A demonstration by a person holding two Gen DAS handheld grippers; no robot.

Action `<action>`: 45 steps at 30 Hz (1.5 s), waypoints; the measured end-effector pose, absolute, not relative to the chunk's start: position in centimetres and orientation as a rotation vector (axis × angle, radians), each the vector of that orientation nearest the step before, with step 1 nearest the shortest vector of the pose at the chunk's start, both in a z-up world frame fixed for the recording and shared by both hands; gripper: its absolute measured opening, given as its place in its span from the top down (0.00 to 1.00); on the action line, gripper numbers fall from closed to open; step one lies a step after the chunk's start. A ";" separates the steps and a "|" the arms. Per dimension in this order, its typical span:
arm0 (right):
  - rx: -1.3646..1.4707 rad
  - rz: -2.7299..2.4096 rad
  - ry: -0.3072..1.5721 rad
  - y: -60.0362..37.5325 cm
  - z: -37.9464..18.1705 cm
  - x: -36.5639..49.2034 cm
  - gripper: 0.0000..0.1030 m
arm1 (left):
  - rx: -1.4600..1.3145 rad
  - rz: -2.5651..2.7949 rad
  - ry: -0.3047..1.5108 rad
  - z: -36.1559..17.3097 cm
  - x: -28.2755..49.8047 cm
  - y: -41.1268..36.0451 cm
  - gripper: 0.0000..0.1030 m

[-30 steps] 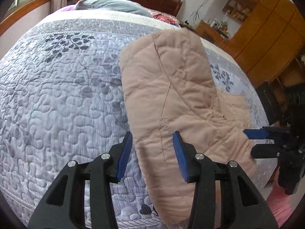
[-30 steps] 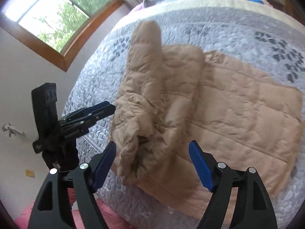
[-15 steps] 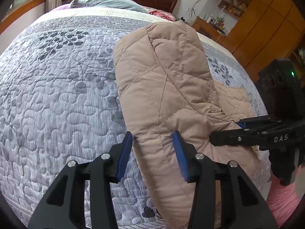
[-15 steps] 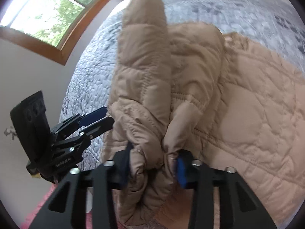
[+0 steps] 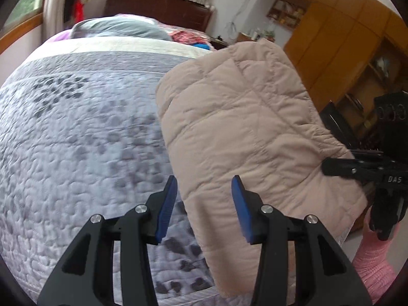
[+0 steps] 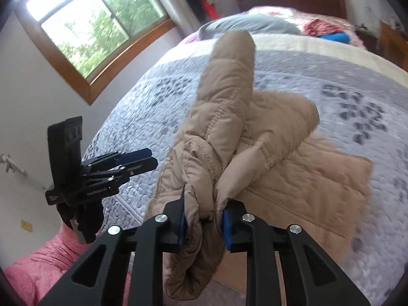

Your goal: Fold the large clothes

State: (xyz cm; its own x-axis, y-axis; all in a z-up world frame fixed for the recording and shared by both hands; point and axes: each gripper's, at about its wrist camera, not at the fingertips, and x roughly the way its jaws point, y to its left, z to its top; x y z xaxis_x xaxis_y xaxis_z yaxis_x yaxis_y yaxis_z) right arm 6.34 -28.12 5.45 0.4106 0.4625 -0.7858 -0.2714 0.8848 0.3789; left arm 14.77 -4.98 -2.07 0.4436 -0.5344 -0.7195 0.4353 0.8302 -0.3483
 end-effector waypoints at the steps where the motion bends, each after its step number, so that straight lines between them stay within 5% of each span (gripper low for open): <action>1: 0.210 0.453 1.045 -28.9 5.6 5.8 0.78 | -0.109 -0.613 0.937 -2.2 14.7 -5.8 0.58; 29: 0.554 0.325 1.127 -41.3 -9.1 1.7 0.75 | 0.206 -0.691 0.943 -7.7 11.9 -18.4 0.54; 45: 0.274 0.164 1.015 -39.4 0.1 -0.5 0.55 | 0.162 -0.641 0.870 -4.0 11.0 -16.6 0.55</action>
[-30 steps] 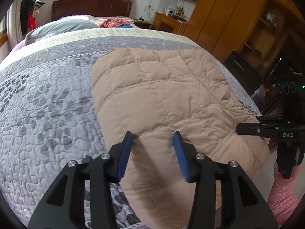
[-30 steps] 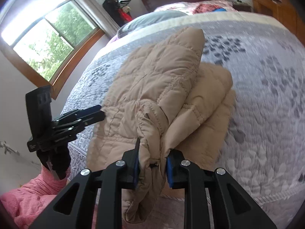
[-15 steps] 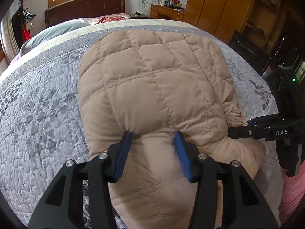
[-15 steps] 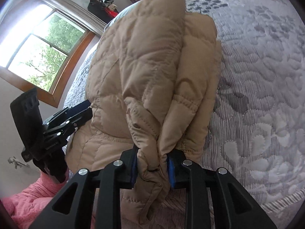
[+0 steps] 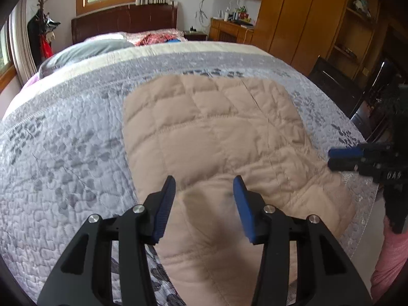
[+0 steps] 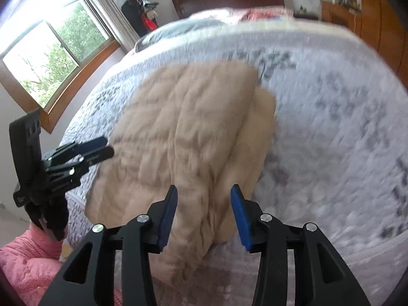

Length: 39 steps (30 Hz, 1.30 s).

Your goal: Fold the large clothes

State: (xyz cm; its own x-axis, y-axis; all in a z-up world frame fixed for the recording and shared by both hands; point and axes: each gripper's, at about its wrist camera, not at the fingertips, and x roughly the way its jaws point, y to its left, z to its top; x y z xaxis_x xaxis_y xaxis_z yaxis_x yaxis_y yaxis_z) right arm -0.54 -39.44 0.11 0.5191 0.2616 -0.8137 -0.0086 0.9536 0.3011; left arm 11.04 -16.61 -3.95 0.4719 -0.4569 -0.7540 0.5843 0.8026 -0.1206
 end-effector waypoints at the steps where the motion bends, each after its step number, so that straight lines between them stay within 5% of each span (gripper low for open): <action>1: 0.273 0.150 1.002 -39.7 0.8 -0.2 0.52 | 0.159 -0.638 0.863 -3.7 11.2 -16.6 0.55; 6: 0.328 0.133 0.974 -41.2 1.5 3.2 0.40 | 0.152 -0.615 0.852 -3.3 12.4 -16.3 0.55; 14: 0.434 0.137 1.027 -44.0 -1.4 9.6 0.40 | 0.138 -0.563 0.864 -3.8 15.8 -16.3 0.55; 21: 0.451 0.212 1.018 -43.6 -1.4 12.4 0.83 | 0.113 -0.543 0.890 -4.8 18.6 -16.7 0.55; 39: 0.527 0.095 1.100 -46.0 -7.0 12.9 0.85 | 0.149 -0.604 1.028 -8.4 22.1 -20.8 0.52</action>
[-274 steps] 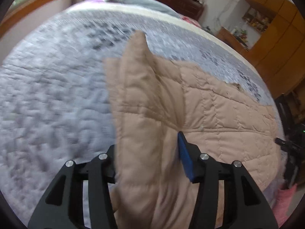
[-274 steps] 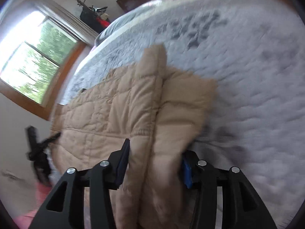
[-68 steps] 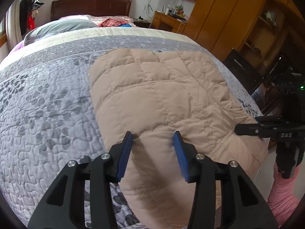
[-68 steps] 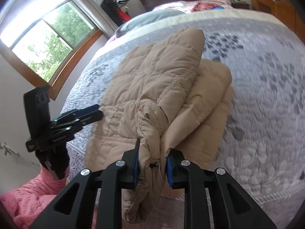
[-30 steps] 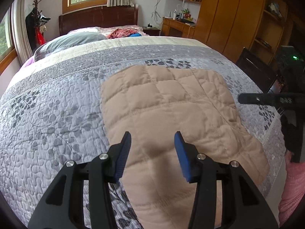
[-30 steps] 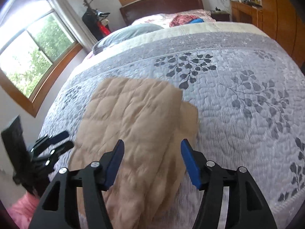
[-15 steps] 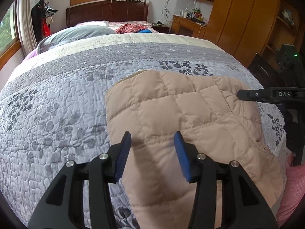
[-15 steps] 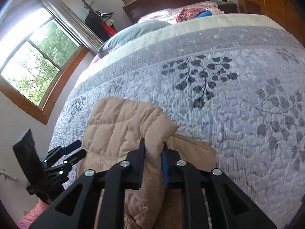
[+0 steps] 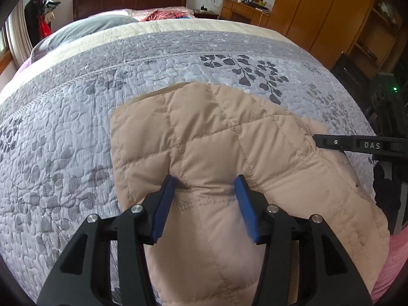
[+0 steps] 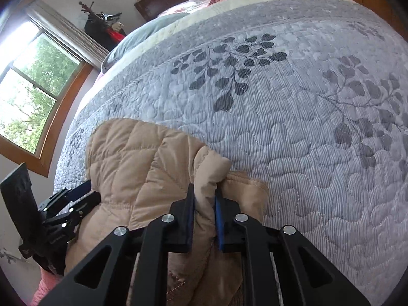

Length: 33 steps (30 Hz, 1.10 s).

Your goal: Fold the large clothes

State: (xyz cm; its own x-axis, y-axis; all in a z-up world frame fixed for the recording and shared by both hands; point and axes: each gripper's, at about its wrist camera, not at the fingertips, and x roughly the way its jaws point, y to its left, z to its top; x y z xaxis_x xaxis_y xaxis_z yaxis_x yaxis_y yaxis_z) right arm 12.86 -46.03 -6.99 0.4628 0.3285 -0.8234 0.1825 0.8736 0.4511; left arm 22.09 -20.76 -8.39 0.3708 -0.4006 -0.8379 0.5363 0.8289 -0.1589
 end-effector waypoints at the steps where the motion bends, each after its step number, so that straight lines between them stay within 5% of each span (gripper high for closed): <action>1: 0.527 0.089 1.094 -46.1 -6.6 12.7 0.83 | 0.143 -0.600 1.028 -8.1 22.0 -20.5 0.52; 4: 0.484 0.066 1.059 -45.6 -4.4 11.3 0.76 | 0.125 -0.578 1.009 -6.6 21.0 -19.1 0.53; 14: 0.241 0.143 0.967 -38.1 1.9 3.1 0.76 | 0.077 -0.595 0.922 -2.4 12.0 -15.2 0.54; 21: 0.228 0.198 1.011 -34.6 0.5 -0.8 0.76 | 0.035 -0.664 0.965 -3.6 8.5 -14.6 0.65; 33: 0.285 0.171 1.061 -34.8 -4.9 -1.1 0.81 | 0.123 -0.646 0.985 -8.1 8.4 -15.2 0.63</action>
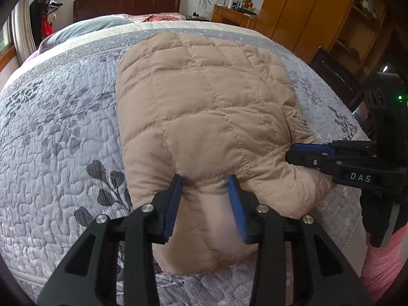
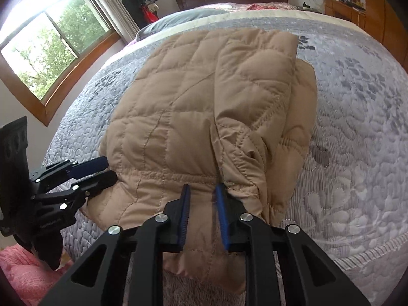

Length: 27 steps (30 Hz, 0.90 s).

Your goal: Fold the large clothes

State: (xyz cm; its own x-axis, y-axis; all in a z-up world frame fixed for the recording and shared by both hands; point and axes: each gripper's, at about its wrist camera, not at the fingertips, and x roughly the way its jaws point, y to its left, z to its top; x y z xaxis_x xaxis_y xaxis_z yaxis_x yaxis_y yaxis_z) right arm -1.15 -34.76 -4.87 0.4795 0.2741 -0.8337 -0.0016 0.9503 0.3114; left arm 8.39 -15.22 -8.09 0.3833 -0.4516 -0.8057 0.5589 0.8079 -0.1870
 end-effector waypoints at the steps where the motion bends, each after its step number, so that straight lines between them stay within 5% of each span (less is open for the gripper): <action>1: 0.282 0.169 1.057 -34.7 -4.7 -1.2 0.81 | 0.118 -0.644 0.987 -7.8 8.4 -15.2 0.64; 9: 0.267 0.204 1.008 -33.5 -2.2 -3.3 0.77 | 0.094 -0.661 0.983 -5.7 6.8 -14.3 0.66; 27: 0.249 0.185 1.031 -32.6 -6.5 -2.5 0.79 | 0.127 -0.658 1.000 -8.5 7.5 -14.6 0.64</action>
State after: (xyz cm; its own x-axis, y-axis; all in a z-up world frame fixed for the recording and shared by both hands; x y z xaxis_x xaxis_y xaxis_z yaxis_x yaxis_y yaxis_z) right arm -2.52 -32.58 -6.55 0.5021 0.2677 -0.8223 -0.0349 0.9564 0.2900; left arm 7.54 -14.62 -8.54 0.3658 -0.4538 -0.8126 0.5660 0.8015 -0.1927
